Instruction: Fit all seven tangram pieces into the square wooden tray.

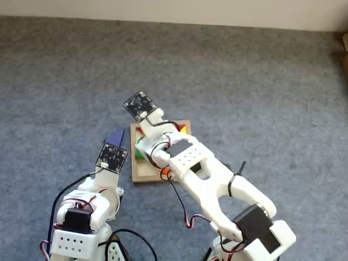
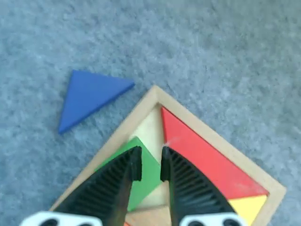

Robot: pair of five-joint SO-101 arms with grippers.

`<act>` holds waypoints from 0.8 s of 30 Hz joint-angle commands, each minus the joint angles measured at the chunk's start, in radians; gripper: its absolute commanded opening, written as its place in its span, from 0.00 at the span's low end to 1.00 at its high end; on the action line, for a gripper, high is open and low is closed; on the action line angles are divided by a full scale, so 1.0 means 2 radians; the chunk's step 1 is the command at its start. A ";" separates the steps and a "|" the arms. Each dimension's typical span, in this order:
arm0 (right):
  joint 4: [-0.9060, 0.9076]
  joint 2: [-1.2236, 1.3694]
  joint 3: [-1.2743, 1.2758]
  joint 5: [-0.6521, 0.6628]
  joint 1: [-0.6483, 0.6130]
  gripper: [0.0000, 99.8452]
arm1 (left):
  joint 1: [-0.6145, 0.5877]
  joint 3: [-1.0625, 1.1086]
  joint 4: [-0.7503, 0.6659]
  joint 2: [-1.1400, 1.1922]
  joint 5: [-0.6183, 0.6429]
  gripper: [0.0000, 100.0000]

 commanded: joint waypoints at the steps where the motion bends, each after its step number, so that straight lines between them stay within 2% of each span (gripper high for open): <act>1: -0.033 -0.001 -0.002 -0.005 -0.011 0.07 | 0.007 0.010 0.002 -0.028 0.000 0.05; 11: -0.036 0.060 -0.002 -0.001 -0.005 0.07 | 0.007 0.010 0.002 -0.028 0.000 0.05; 14: -0.003 0.044 -0.003 0.002 0.012 0.07 | 0.007 0.010 0.002 -0.028 0.000 0.05; 19: 0.059 0.011 -0.001 0.054 0.032 0.07 | 0.007 0.010 0.002 -0.028 0.000 0.05; 24: 0.084 -0.006 -0.001 0.056 0.044 0.07 | 0.007 0.010 0.002 -0.028 0.000 0.05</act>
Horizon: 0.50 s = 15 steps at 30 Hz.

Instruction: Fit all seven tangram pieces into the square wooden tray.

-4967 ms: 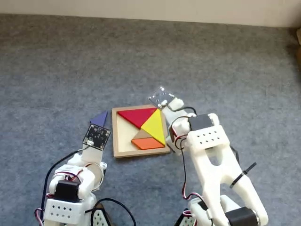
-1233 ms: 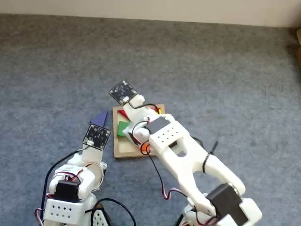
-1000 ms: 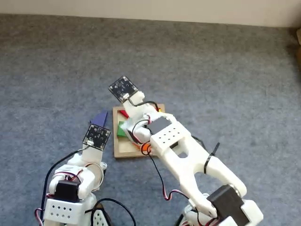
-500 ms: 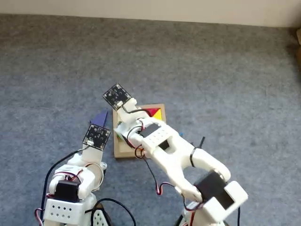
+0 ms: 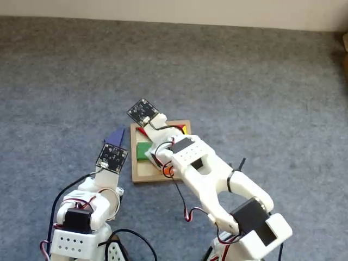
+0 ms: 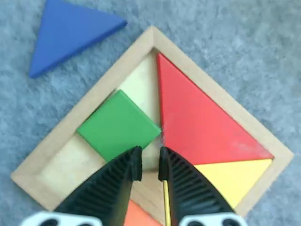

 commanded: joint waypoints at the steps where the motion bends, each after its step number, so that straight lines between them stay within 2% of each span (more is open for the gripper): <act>1: 0.007 -0.036 -0.001 0.005 0.017 0.07 | 0.007 0.010 0.002 -0.028 0.000 0.05; 9: -0.001 -0.094 -0.001 0.004 0.020 0.07 | 0.007 0.010 0.002 -0.028 0.000 0.05; 15: -0.129 -0.076 0.028 -0.057 -0.003 0.07 | 0.007 0.010 0.002 -0.028 0.000 0.05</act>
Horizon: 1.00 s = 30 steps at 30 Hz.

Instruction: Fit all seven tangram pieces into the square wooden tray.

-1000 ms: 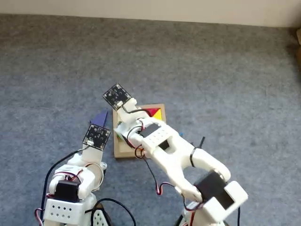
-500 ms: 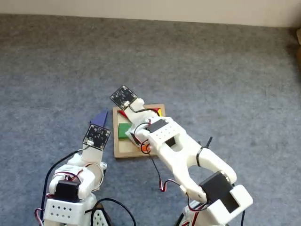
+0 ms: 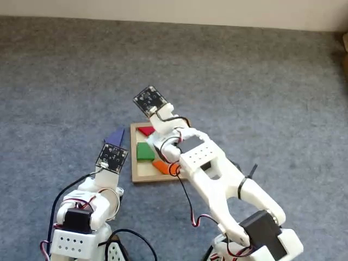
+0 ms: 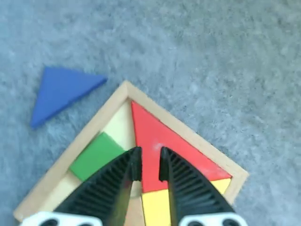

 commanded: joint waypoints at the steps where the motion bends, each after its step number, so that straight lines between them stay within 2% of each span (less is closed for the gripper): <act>1: -0.086 0.000 0.014 -0.025 -0.023 0.07 | 0.007 0.010 0.002 -0.028 0.000 0.05; 4: -0.120 0.044 0.018 -0.025 -0.034 0.07 | 0.007 0.010 0.002 -0.028 0.000 0.05; 9: -0.122 0.105 0.003 -0.020 -0.037 0.07 | 0.007 0.010 0.002 -0.028 0.000 0.05; 14: -0.117 0.099 0.002 0.068 -0.033 0.07 | 0.007 0.010 0.002 -0.028 0.000 0.05; 16: -0.090 0.087 0.011 0.087 -0.030 0.07 | 0.007 0.010 0.002 -0.028 0.000 0.05; 22: 0.026 0.059 0.012 0.088 -0.006 0.07 | 0.007 0.010 0.002 -0.028 0.000 0.05; 30: 0.043 -0.010 0.016 0.086 0.016 0.07 | 0.003 0.010 0.002 -0.027 0.000 0.05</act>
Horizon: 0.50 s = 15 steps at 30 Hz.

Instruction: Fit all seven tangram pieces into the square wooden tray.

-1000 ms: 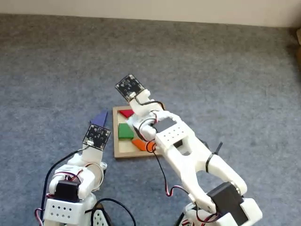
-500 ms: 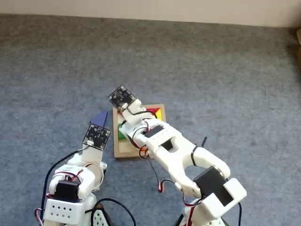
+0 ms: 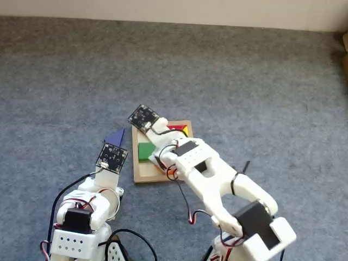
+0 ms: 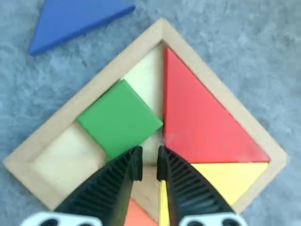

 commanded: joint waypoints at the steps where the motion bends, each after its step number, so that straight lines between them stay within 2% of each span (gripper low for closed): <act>1: 0.003 -0.061 0.001 0.002 0.016 0.07 | 0.003 0.010 0.002 -0.027 0.000 0.05; 3: 0.002 -0.079 0.001 -0.012 0.016 0.07 | 0.003 0.010 0.002 -0.027 0.000 0.05; 6: -0.002 -0.090 0.000 -0.087 0.014 0.07 | 0.003 0.010 0.002 -0.027 0.000 0.05; 9: -0.049 -0.076 0.001 -0.142 0.000 0.07 | 0.003 0.010 0.002 -0.027 0.000 0.05; 15: -0.135 0.009 -0.003 -0.153 -0.060 0.07 | 0.003 0.010 0.002 -0.027 0.000 0.05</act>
